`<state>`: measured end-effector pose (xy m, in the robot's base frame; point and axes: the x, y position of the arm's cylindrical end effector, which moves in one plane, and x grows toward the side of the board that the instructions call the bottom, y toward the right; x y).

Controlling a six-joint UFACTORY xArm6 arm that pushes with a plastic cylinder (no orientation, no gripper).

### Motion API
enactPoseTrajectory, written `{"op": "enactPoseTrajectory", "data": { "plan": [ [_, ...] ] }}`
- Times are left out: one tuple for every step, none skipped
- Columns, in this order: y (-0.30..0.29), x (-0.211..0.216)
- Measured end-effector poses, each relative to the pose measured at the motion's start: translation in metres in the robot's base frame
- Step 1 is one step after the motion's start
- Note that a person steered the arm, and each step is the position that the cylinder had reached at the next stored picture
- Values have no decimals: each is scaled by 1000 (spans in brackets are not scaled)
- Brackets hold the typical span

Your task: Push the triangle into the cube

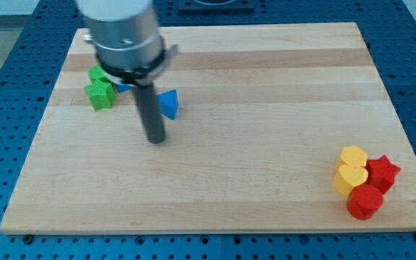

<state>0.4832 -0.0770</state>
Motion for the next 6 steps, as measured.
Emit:
{"op": "enactPoseTrajectory", "data": {
  "plan": [
    [30, -1],
    [60, -28],
    [54, -35],
    [34, -53],
    [14, -56],
    [-16, -65]
  ]
}}
